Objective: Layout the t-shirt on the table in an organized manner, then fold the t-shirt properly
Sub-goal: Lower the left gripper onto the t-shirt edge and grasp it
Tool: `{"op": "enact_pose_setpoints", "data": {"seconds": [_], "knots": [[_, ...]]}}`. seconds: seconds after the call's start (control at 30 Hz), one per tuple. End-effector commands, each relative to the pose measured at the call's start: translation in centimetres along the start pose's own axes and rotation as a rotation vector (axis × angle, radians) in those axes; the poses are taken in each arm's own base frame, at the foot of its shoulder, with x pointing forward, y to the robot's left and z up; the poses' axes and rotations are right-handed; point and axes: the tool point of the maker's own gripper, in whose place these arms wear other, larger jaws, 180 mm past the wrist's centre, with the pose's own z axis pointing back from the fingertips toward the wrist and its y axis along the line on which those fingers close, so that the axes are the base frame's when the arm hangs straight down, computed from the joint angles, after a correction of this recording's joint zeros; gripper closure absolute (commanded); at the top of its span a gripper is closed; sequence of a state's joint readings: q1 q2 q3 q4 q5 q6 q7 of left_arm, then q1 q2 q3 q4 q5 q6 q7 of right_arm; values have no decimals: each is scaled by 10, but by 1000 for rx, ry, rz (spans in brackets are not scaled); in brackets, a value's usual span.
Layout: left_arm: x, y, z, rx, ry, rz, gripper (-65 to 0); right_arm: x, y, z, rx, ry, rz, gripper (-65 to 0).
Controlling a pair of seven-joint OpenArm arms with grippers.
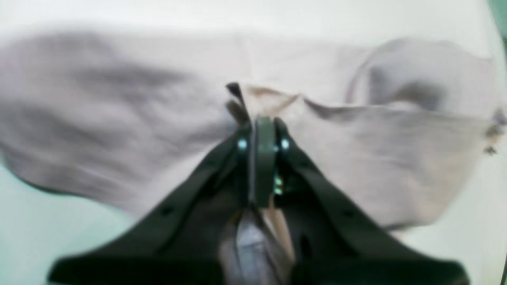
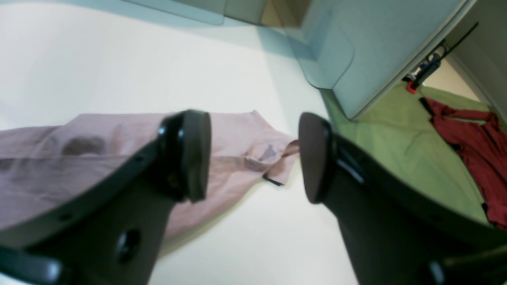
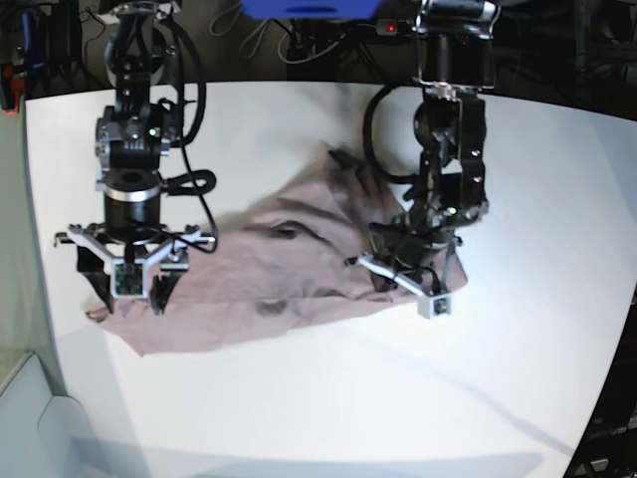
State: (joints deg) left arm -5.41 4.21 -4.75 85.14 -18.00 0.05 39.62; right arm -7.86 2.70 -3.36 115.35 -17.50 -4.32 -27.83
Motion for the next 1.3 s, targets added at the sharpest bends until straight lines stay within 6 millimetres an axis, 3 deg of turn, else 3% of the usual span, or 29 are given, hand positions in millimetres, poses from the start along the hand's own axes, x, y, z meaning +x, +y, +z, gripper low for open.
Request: {"op": "enact_pose_setpoints", "data": {"seconds": [0.0, 0.13, 0.2, 0.43, 0.6, 0.8, 0.87, 1.03, 1.17, 1.27], "knots": [[29, -14, 9, -35, -94, -13, -3, 16, -5, 0, -14, -59, 0, -359], [43, -37, 34, -85, -160, -63, -3, 17, -5, -1, -15, -62, -1, -359], [37, -44, 38, -100, -155, -75, -3, 18, -5, -1, -16, -63, -1, -359], [7, -34, 25, -79, -69, -63, -4, 17, -4, -1, -13, -61, 0, -359], [-2, -30, 20, -73, -42, -54, -6, 16, -4, 0, -13, -58, 0, -359], [-3, -30, 20, -69, -38, -51, -148, 16, -4, 0, -13, -58, 0, -359], [-3, -30, 20, -71, -38, -52, -168, 16, -4, 0, -13, -58, 0, -359], [-3, -31, 21, -74, -38, -53, -152, 16, -4, 0, -13, -58, 0, -359], [1, -32, 22, -78, -50, -55, 0, 16, -4, 0, -13, -58, 0, -359], [1, -32, 22, -78, -50, -55, -8, 16, -4, 0, -13, -60, 0, -359]]}}
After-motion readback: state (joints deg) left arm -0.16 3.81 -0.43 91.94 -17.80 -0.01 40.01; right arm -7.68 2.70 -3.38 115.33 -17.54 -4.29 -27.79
